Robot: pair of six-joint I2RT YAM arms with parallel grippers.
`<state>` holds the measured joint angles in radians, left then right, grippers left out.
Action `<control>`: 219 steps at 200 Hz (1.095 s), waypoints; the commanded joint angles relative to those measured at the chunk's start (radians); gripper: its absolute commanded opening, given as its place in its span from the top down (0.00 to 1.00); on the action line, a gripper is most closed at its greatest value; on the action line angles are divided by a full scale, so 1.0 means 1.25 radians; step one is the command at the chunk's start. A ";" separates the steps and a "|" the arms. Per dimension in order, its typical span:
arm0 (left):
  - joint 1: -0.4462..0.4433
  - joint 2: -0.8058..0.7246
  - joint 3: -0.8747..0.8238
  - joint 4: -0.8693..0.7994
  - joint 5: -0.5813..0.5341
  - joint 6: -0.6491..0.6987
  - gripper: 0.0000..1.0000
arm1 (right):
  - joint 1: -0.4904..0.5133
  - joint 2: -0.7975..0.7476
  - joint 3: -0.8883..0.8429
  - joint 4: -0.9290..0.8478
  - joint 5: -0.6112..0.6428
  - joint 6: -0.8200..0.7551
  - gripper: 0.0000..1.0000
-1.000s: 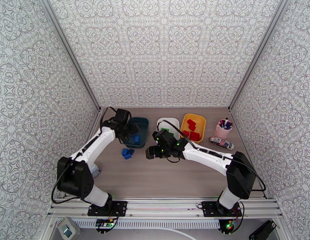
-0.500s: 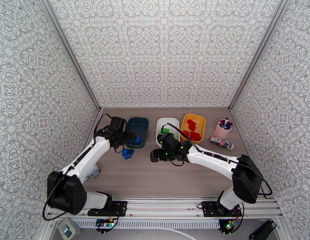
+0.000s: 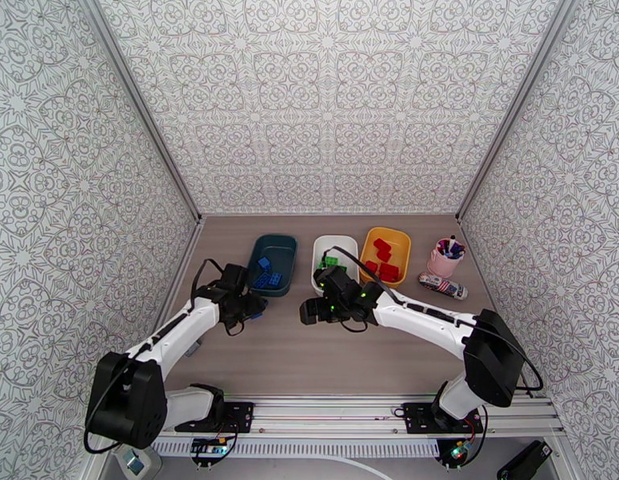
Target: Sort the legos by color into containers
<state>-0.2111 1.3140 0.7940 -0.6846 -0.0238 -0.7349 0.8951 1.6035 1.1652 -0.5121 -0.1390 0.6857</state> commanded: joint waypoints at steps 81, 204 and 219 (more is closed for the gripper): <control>-0.001 0.131 0.015 0.093 0.017 0.030 0.32 | 0.002 -0.003 -0.008 0.000 0.008 0.022 0.19; -0.019 0.177 0.034 0.098 0.013 0.033 0.48 | 0.003 0.000 -0.010 -0.001 0.012 0.022 0.20; -0.023 0.165 0.032 0.091 0.011 0.033 0.50 | 0.003 0.001 -0.008 -0.002 0.012 0.021 0.20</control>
<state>-0.2268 1.5410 0.8192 -0.5697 -0.0124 -0.7025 0.8951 1.6035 1.1652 -0.5121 -0.1390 0.7040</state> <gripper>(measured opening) 0.513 0.803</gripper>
